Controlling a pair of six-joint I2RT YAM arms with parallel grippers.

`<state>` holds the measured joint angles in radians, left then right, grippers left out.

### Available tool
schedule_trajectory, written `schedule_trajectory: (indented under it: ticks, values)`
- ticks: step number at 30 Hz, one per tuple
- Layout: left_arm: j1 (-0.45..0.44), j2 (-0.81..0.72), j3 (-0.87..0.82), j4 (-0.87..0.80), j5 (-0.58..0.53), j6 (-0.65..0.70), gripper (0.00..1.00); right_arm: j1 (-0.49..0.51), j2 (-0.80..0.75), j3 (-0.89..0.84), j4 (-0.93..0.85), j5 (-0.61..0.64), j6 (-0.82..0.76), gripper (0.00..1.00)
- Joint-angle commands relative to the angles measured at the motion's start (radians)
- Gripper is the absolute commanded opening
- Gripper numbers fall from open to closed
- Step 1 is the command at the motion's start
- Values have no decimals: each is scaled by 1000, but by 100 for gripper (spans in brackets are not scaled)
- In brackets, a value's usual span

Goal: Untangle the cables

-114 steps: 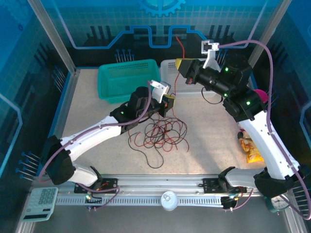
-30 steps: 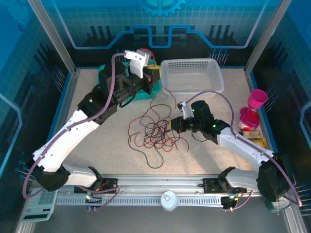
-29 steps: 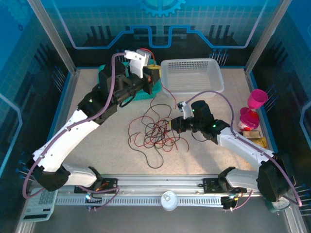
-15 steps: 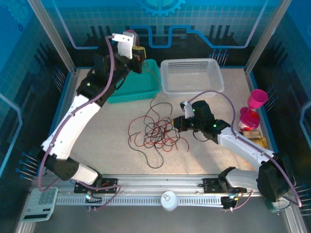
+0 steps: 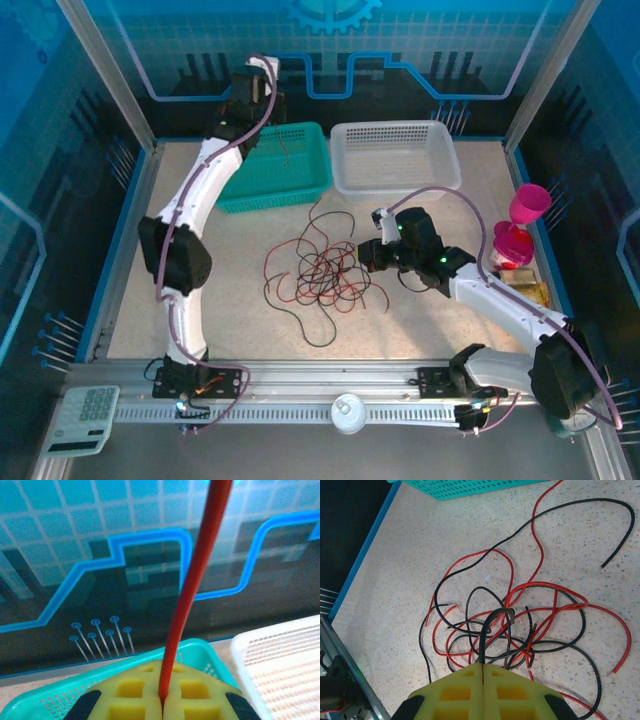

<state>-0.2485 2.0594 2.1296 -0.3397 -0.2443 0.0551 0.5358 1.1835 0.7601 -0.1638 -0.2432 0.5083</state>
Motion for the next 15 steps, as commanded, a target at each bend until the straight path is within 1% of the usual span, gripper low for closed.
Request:
schedule_trajectory:
  ticks: [1,4,9,10,12,15]
  values:
    - [27,58,63,-51,-16,-8,0,-4,-21,23,-5,-13,13,0]
    - [38,143,132,-134,35,-43,0,0,-20,23,-3,-15,16,0]
    - [38,213,161,-243,158,-89,0,1,-22,31,-8,-10,16,0]
    - [37,230,177,-277,178,-97,6,1,-23,34,-7,-10,18,0]
    - [43,261,203,-330,217,-122,21,1,-21,42,-6,-11,19,0]
    - [60,292,242,-401,253,-169,48,4,-21,56,-8,-11,21,0]
